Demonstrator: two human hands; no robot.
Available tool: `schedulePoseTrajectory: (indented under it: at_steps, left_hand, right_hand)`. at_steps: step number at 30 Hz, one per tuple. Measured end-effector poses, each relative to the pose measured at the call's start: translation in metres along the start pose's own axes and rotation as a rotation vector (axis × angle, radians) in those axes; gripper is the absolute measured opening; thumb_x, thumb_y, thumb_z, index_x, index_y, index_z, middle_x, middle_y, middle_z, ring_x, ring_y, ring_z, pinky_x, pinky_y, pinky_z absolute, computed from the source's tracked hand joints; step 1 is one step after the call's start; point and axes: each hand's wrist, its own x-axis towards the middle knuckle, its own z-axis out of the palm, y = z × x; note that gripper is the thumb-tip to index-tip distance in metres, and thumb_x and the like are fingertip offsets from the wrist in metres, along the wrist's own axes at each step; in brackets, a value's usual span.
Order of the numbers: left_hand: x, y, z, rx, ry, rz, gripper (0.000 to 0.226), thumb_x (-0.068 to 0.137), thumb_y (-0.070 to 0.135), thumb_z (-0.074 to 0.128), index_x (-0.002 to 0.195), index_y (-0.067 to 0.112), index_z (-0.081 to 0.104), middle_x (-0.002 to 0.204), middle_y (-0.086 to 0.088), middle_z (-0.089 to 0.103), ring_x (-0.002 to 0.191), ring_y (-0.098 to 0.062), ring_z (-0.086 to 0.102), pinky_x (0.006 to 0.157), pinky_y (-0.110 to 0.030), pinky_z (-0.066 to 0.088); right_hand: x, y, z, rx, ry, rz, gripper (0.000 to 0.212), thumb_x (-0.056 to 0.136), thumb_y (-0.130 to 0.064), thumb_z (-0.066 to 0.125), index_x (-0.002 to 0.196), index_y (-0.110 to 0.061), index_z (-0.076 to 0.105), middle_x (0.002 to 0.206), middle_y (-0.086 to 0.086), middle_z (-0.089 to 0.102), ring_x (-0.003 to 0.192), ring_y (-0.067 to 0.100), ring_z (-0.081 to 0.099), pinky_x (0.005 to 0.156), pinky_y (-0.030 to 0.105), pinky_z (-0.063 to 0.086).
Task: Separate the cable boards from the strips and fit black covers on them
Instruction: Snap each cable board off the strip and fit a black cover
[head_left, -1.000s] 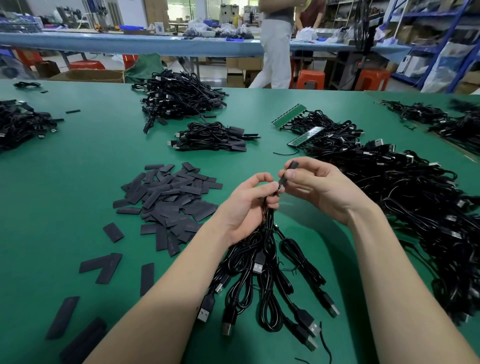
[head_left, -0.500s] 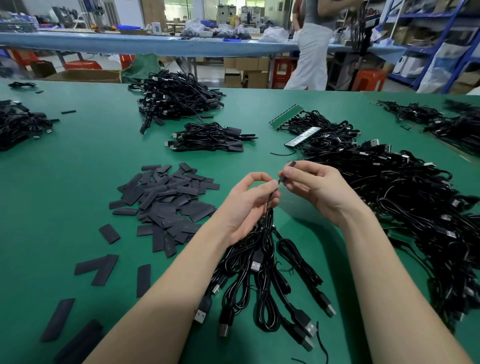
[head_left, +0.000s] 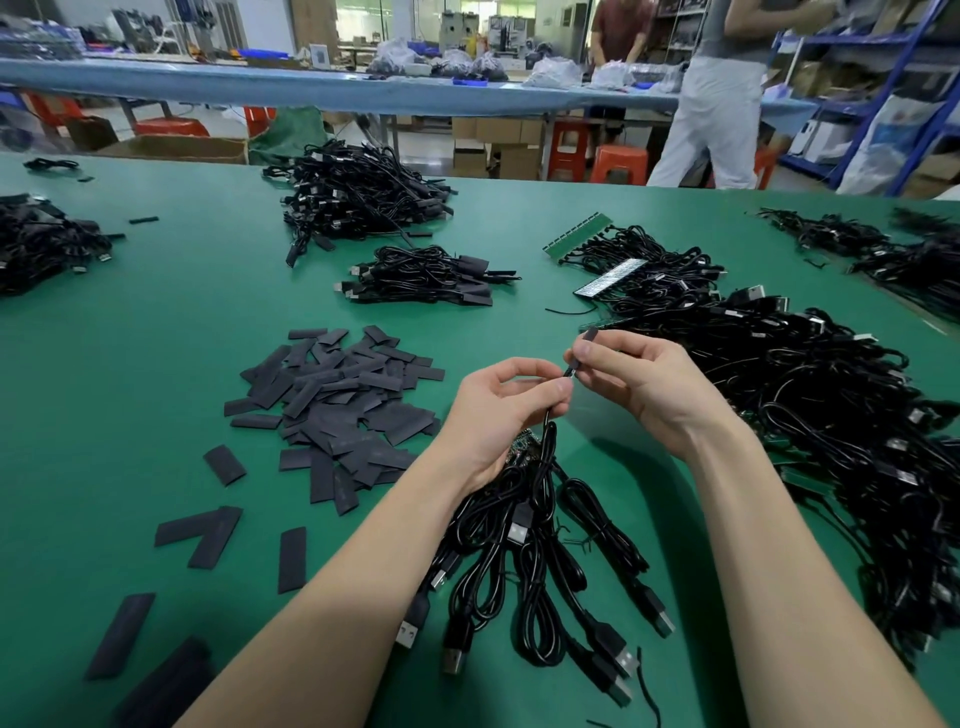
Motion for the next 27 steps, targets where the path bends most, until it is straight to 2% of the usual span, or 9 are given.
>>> schedulePoseTrajectory:
  at_steps: [6, 11, 16, 27]
  left_hand:
    - [-0.0006, -0.0012, -0.0002, 0.015, -0.005, 0.017, 0.013, 0.084, -0.007, 0.073, 0.086, 0.006, 0.070, 0.071, -0.007, 0.071, 0.062, -0.014, 0.065, 0.070, -0.020, 0.056]
    - [-0.0011, -0.0010, -0.0002, 0.018, -0.009, 0.033, 0.013, 0.086, -0.007, 0.071, 0.088, 0.005, 0.068, 0.072, -0.008, 0.071, 0.063, -0.014, 0.065, 0.070, -0.020, 0.055]
    - [-0.0011, 0.0000, -0.0005, 0.008, -0.053, 0.037, 0.017, 0.086, -0.008, 0.070, 0.092, 0.008, 0.066, 0.077, -0.005, 0.070, 0.067, -0.014, 0.065, 0.073, -0.019, 0.054]
    - [-0.0016, 0.0000, -0.0007, -0.056, -0.062, 0.050, 0.016, 0.082, -0.004, 0.074, 0.083, 0.012, 0.072, 0.079, -0.009, 0.073, 0.067, -0.015, 0.068, 0.072, -0.020, 0.056]
  right_hand:
    - [-0.0029, -0.0015, -0.0017, -0.020, -0.046, 0.016, 0.028, 0.069, -0.016, 0.080, 0.092, -0.002, 0.074, 0.089, 0.011, 0.075, 0.078, 0.013, 0.071, 0.073, 0.017, 0.056]
    - [-0.0041, 0.0007, -0.0006, -0.056, -0.066, 0.054, 0.038, 0.070, -0.014, 0.080, 0.103, 0.003, 0.070, 0.087, 0.010, 0.074, 0.077, 0.015, 0.071, 0.074, 0.019, 0.057]
    - [-0.0043, 0.0014, 0.0003, 0.039, -0.038, 0.041, 0.021, 0.071, -0.015, 0.078, 0.087, -0.003, 0.074, 0.084, 0.009, 0.074, 0.075, 0.014, 0.069, 0.072, 0.016, 0.056]
    - [-0.0050, 0.0000, 0.0010, 0.098, -0.042, 0.099, 0.010, 0.079, -0.011, 0.073, 0.085, -0.003, 0.073, 0.082, 0.007, 0.074, 0.070, 0.010, 0.070, 0.067, 0.013, 0.056]
